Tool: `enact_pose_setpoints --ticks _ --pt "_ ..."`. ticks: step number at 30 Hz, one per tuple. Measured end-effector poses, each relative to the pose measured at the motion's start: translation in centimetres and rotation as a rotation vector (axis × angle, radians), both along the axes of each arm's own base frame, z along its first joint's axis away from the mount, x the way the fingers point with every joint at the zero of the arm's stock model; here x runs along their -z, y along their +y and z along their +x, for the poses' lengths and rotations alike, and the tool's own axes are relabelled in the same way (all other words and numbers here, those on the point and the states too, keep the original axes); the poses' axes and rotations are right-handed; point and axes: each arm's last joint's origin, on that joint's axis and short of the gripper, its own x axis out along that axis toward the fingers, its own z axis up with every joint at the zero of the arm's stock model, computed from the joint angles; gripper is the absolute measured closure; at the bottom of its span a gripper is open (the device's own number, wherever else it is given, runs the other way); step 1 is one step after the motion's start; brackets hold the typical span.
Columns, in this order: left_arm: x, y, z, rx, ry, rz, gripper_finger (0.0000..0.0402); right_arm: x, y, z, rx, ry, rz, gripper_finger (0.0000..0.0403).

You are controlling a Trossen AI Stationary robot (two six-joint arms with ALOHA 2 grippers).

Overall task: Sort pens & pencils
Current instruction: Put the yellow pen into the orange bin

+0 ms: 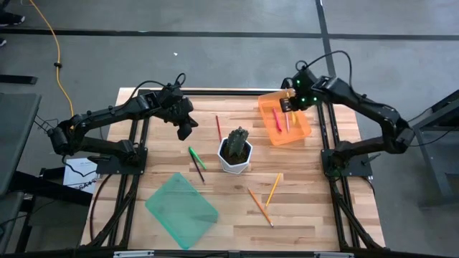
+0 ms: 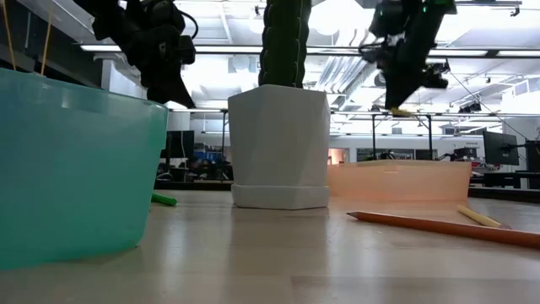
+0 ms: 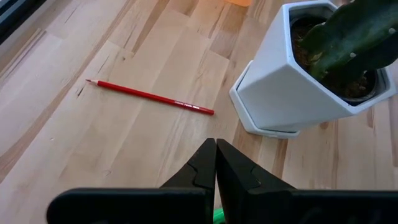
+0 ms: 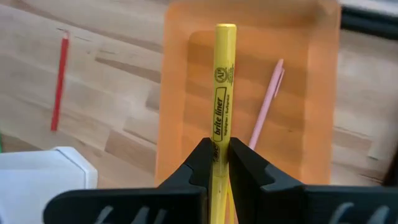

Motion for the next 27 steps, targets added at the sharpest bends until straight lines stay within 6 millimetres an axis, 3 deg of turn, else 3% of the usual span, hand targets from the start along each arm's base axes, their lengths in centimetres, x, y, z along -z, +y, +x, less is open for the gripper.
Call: enact_pose_setpoints --ticks 8,14,27 --pt "0.0 0.0 0.0 0.000 0.000 -0.001 0.0401 4.3 -0.9 0.0 0.056 -0.089 0.022 0.0385" --pt "0.0 0.0 0.0 0.008 -0.006 -0.009 0.0401 6.9 -2.0 0.0 0.072 -0.053 0.094 0.0385" --pt "0.0 -0.1 0.0 -0.002 -0.012 -0.032 0.0401 11.3 -3.9 1.8 0.020 0.018 0.189 0.0385"
